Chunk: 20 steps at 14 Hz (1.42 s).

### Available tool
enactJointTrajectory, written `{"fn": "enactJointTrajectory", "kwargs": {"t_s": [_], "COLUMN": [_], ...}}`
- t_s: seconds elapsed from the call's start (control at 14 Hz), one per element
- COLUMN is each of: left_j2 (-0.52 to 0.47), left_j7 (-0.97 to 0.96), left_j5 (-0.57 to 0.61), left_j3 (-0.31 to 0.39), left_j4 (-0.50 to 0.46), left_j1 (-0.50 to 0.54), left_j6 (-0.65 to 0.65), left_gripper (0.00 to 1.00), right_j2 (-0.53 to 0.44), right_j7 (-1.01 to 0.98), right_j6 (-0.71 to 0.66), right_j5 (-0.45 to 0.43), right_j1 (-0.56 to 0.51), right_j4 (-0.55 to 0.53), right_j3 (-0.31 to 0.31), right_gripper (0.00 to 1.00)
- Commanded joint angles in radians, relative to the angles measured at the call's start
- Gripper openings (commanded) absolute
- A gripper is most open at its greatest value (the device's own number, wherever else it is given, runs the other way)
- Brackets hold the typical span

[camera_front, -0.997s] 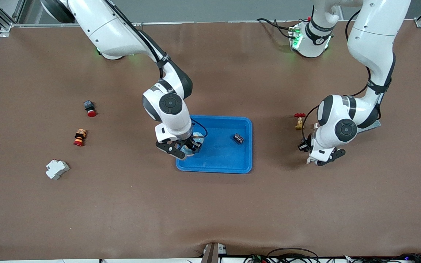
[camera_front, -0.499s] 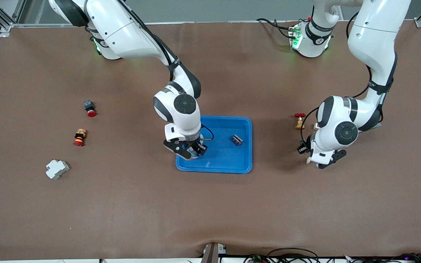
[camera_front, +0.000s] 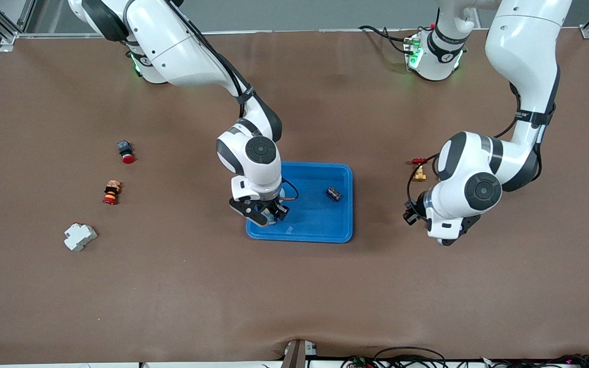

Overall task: Place electrolytic capacitor and blue bell in tray
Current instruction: 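Carry the second bell and capacitor over the tray with both grippers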

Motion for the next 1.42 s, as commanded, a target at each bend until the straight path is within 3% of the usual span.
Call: {"fn": "enactJointTrajectory", "kwargs": {"t_s": [0.0,0.57,0.85,1.07,1.14,1.21,1.35], "left_j2": [0.054,0.152,0.169,0.178,0.185,0.193,0.216], "left_j7": [-0.118,-0.35,-0.352,-0.353,-0.352,-0.352,-0.35], "left_j5": [-0.015,-0.013,-0.013,-0.013,-0.013,-0.012,-0.009], "left_j3": [0.001,0.002,0.002,0.002,0.004,0.005,0.007], "left_j4": [0.106,0.273,0.275,0.273,0.273,0.275,0.273], "left_j1": [-0.041,-0.167,-0.23,-0.265,-0.274,-0.283,-0.291], "left_j6": [-0.027,-0.015,0.005,0.104,0.115,0.129,0.173], "left_gripper": [0.0,0.0,0.0,0.0,0.0,0.0,0.0], "right_j2": [0.066,0.095,0.099,0.1,0.1,0.102,0.102], "right_j7": [0.029,0.038,0.042,0.044,0.044,0.05,0.055], "right_j6": [-0.001,0.001,0.001,0.001,0.001,0.001,0.013], "right_j5": [-0.023,-0.02,-0.02,-0.02,-0.02,-0.022,-0.026], "right_j1": [0.0,0.011,0.011,0.011,0.011,0.011,0.017], "right_j4": [0.08,0.108,0.108,0.108,0.108,0.108,0.106], "right_j3": [-0.001,-0.001,-0.001,-0.001,-0.001,-0.001,-0.001], "right_gripper": [0.0,0.0,0.0,0.0,0.53,1.0,1.0]}}
